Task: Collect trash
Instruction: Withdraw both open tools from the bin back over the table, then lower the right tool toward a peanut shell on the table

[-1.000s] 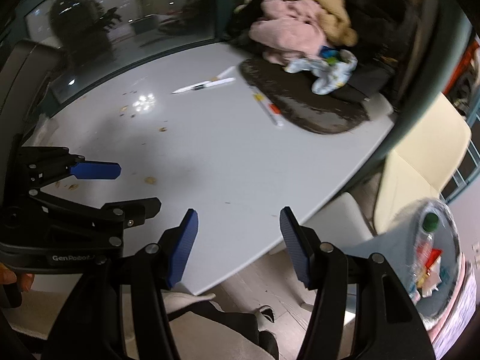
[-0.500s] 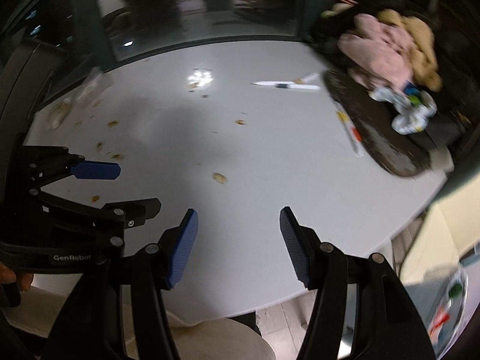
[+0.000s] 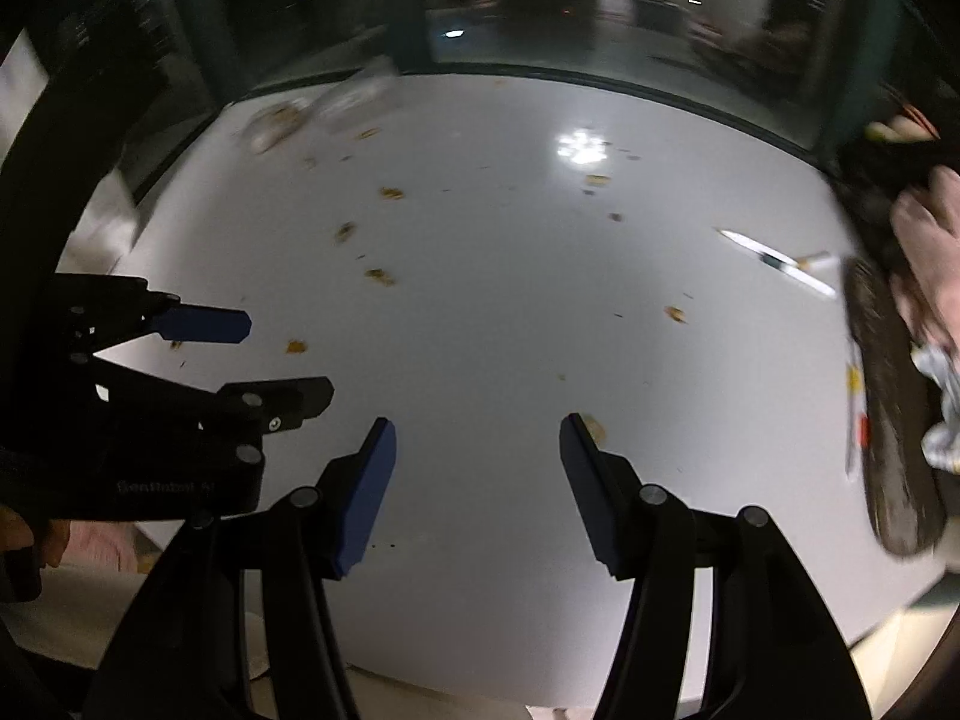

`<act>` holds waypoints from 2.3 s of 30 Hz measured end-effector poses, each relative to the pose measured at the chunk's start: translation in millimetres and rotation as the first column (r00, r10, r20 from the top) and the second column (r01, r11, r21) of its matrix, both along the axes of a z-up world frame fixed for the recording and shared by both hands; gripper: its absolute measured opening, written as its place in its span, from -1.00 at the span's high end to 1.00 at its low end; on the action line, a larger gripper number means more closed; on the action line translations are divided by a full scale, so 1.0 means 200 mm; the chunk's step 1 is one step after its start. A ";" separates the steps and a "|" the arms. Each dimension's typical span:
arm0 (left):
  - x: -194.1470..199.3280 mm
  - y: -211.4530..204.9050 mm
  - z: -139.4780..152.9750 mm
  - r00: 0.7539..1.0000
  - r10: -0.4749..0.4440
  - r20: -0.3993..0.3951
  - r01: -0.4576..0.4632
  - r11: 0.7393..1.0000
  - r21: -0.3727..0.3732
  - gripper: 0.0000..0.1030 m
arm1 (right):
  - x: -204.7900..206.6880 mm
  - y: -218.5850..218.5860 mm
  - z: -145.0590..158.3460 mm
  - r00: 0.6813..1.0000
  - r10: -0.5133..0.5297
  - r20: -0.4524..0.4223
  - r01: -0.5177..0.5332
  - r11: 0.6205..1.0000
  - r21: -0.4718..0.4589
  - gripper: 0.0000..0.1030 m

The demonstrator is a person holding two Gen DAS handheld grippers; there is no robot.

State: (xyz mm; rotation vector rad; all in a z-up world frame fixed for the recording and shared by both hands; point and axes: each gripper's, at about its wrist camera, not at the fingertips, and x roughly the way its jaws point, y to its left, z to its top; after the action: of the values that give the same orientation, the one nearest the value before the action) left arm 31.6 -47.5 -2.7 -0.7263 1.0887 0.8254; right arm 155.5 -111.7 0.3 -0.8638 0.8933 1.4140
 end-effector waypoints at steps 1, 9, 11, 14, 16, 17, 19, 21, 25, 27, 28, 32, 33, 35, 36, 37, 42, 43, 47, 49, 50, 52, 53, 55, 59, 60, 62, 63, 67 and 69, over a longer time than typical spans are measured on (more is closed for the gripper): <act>-0.03 -0.01 0.00 0.999 0.037 0.004 -0.037 0.999 0.002 -0.32 | -0.01 0.01 -0.01 1.000 0.025 -0.005 -0.025 1.000 -0.002 -0.07; -0.21 -0.12 -0.04 0.980 0.199 -0.022 -0.199 0.980 0.017 -0.32 | -0.12 0.05 -0.06 0.975 0.218 -0.053 -0.218 0.976 -0.010 -0.06; -0.25 -0.14 -0.06 0.975 0.221 -0.019 -0.221 0.975 0.021 -0.32 | -0.15 0.06 -0.07 0.971 0.232 -0.065 -0.233 0.972 -0.010 -0.06; -0.33 -0.16 -0.07 0.971 0.239 -0.015 -0.238 0.971 0.033 -0.32 | -0.21 0.08 -0.08 0.962 0.264 -0.069 -0.266 0.964 -0.013 -0.07; -0.39 -0.15 -0.08 0.969 0.246 -0.010 -0.245 0.969 0.040 -0.32 | -0.26 0.08 -0.09 0.957 0.280 -0.072 -0.282 0.959 -0.016 -0.07; -0.41 -0.14 -0.08 0.969 0.248 -0.009 -0.247 0.968 0.048 -0.32 | -0.29 0.09 -0.09 0.957 0.282 -0.073 -0.284 0.959 -0.016 -0.06; -0.46 -0.11 -0.08 0.968 0.250 -0.017 -0.249 0.967 0.061 -0.32 | -0.32 0.11 -0.10 0.957 0.279 -0.079 -0.282 0.959 -0.019 -0.07; -0.51 -0.08 -0.09 0.971 0.239 -0.023 -0.238 0.970 0.060 -0.32 | -0.36 0.13 -0.11 0.958 0.274 -0.088 -0.277 0.961 -0.020 -0.07; -0.57 -0.03 -0.11 0.980 0.195 -0.049 -0.191 0.979 0.075 -0.32 | -0.46 0.20 -0.13 0.960 0.266 -0.092 -0.269 0.963 -0.023 -0.07; -0.62 0.00 -0.13 0.981 0.184 -0.059 -0.179 0.981 0.079 -0.32 | -0.50 0.24 -0.14 0.962 0.258 -0.090 -0.261 0.965 -0.028 -0.06; -0.64 0.02 -0.14 0.981 0.183 -0.061 -0.178 0.981 0.078 -0.32 | -0.51 0.26 -0.15 0.963 0.254 -0.089 -0.258 0.966 -0.031 -0.06; -0.74 0.12 -0.18 0.977 0.200 -0.068 -0.195 0.978 0.073 -0.32 | -0.57 0.32 -0.17 0.967 0.243 -0.080 -0.247 0.968 -0.045 -0.07; -0.76 0.15 -0.19 0.976 0.204 -0.075 -0.198 0.977 0.076 -0.32 | -0.58 0.34 -0.17 0.968 0.241 -0.076 -0.245 0.968 -0.051 -0.07; -0.79 0.19 -0.22 0.974 0.207 -0.089 -0.201 0.977 0.075 -0.33 | -0.60 0.38 -0.19 0.969 0.235 -0.070 -0.240 0.969 -0.060 -0.07; -0.80 0.21 -0.23 0.974 0.208 -0.090 -0.202 0.977 0.073 -0.32 | -0.60 0.40 -0.19 0.971 0.231 -0.066 -0.235 0.970 -0.065 -0.07; -0.81 0.22 -0.24 0.974 0.209 -0.089 -0.203 0.977 0.070 -0.33 | -0.60 0.42 -0.20 0.972 0.226 -0.064 -0.230 0.971 -0.066 -0.07; -0.83 0.30 -0.30 0.978 0.197 -0.064 -0.195 0.980 0.042 -0.32 | -0.58 0.51 -0.24 0.979 0.199 -0.046 -0.202 0.976 -0.076 -0.07; -0.83 0.32 -0.31 0.979 0.195 -0.062 -0.193 0.980 0.040 -0.32 | -0.57 0.52 -0.25 0.980 0.196 -0.041 -0.199 0.977 -0.078 -0.07; -0.84 0.36 -0.37 0.980 0.188 -0.057 -0.186 0.981 0.047 -0.32 | -0.55 0.57 -0.30 0.981 0.191 -0.029 -0.193 0.978 -0.085 -0.07; -0.83 0.37 -0.40 0.981 0.183 -0.058 -0.180 0.982 0.050 -0.32 | -0.54 0.59 -0.33 0.980 0.198 -0.023 -0.199 0.976 -0.089 -0.07; -0.83 0.37 -0.41 0.982 0.180 -0.059 -0.178 0.983 0.050 -0.32 | -0.54 0.60 -0.34 0.979 0.201 -0.024 -0.202 0.975 -0.090 -0.07; -0.83 0.37 -0.44 0.983 0.174 -0.060 -0.171 0.984 0.047 -0.32 | -0.54 0.61 -0.38 0.977 0.209 -0.037 -0.212 0.972 -0.101 -0.07; -0.82 0.36 -0.45 0.983 0.172 -0.059 -0.169 0.985 0.045 -0.32 | -0.54 0.62 -0.39 0.976 0.212 -0.043 -0.215 0.971 -0.106 -0.07; -0.82 0.36 -0.47 0.983 0.172 -0.055 -0.170 0.985 0.040 -0.32 | -0.55 0.63 -0.41 0.972 0.228 -0.065 -0.234 0.966 -0.111 -0.07; -0.83 0.35 -0.49 0.981 0.188 -0.051 -0.186 0.982 0.035 -0.32 | -0.57 0.66 -0.43 0.962 0.259 -0.082 -0.267 0.958 -0.108 -0.07; -0.84 0.36 -0.50 0.980 0.192 -0.054 -0.190 0.981 0.037 -0.32 | -0.57 0.66 -0.43 0.962 0.261 -0.078 -0.268 0.958 -0.104 -0.07; -0.84 0.36 -0.51 0.979 0.193 -0.067 -0.189 0.980 0.054 -0.32 | -0.56 0.68 -0.44 0.963 0.260 -0.068 -0.266 0.959 -0.097 -0.07; -0.84 0.36 -0.51 0.979 0.187 -0.081 -0.181 0.981 0.073 -0.32 | -0.55 0.69 -0.44 0.963 0.260 -0.068 -0.266 0.959 -0.098 -0.07; -0.84 0.38 -0.54 0.980 0.179 -0.088 -0.171 0.981 0.091 -0.32 | -0.52 0.71 -0.48 0.965 0.253 -0.074 -0.261 0.957 -0.124 -0.07; -0.84 0.38 -0.55 0.981 0.174 -0.081 -0.166 0.982 0.092 -0.32 | -0.51 0.72 -0.50 0.964 0.255 -0.072 -0.263 0.956 -0.129 -0.07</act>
State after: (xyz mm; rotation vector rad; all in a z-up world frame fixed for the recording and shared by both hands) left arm -135.4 29.5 -113.0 -0.7237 1.0745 1.0526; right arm 52.5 32.1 -98.9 -1.0822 0.9538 1.6227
